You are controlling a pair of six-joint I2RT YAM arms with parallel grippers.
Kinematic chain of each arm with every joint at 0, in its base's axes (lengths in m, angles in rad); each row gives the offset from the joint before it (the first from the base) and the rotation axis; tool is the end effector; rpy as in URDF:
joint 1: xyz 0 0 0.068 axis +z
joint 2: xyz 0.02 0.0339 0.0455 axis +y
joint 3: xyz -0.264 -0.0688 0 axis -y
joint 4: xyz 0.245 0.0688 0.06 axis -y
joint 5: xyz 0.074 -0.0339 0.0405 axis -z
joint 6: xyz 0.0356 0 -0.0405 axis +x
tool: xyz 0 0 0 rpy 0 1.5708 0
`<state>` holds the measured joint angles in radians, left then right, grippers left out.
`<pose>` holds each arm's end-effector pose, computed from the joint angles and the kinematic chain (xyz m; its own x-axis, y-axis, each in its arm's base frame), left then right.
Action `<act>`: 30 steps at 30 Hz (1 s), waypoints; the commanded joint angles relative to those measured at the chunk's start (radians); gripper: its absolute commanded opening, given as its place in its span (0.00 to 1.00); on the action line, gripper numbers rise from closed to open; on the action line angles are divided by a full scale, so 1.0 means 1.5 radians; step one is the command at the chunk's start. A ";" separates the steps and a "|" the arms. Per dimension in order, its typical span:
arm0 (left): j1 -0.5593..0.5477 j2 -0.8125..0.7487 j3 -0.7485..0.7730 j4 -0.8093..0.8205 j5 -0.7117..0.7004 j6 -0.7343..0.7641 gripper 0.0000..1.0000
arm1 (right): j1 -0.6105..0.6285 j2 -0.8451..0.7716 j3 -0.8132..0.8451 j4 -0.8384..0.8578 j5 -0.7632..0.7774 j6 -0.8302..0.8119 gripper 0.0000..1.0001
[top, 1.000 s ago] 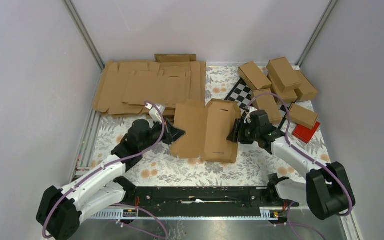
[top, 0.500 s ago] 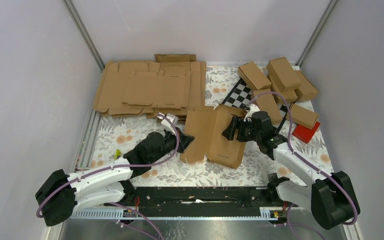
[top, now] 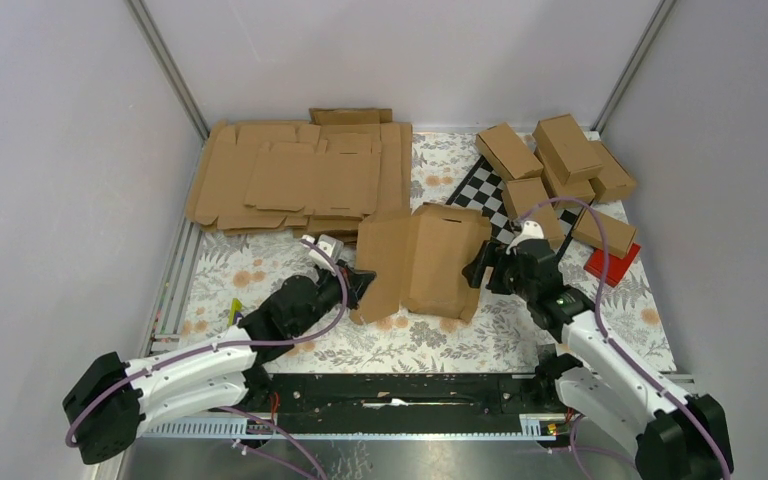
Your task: Fold the paper box
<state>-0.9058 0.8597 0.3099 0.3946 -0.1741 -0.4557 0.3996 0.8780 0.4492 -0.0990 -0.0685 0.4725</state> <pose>0.1256 -0.1502 0.2198 -0.3803 -0.2175 -0.8989 0.5591 0.7202 -0.4108 0.1776 0.0776 0.2142 -0.6146 0.2333 -0.7536 -0.1830 0.8870 0.4239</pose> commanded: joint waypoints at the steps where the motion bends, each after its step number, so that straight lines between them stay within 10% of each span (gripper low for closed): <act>1: -0.004 -0.025 -0.004 0.051 -0.027 0.044 0.00 | 0.005 -0.038 0.003 -0.009 0.073 0.006 0.75; 11: -0.004 -0.044 -0.027 0.085 -0.004 0.082 0.00 | 0.005 0.067 0.065 -0.001 0.048 -0.013 0.59; 16: -0.004 -0.049 -0.063 0.144 0.008 0.086 0.00 | 0.005 0.083 0.068 0.021 -0.003 0.003 0.32; 30: -0.004 0.010 -0.076 0.223 0.031 0.106 0.00 | 0.006 0.134 0.066 0.127 -0.082 0.013 0.33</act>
<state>-0.9066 0.8577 0.2020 0.6083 -0.1646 -0.3061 0.3996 1.0664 0.5079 0.0002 -0.1257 0.4835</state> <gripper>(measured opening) 0.019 0.328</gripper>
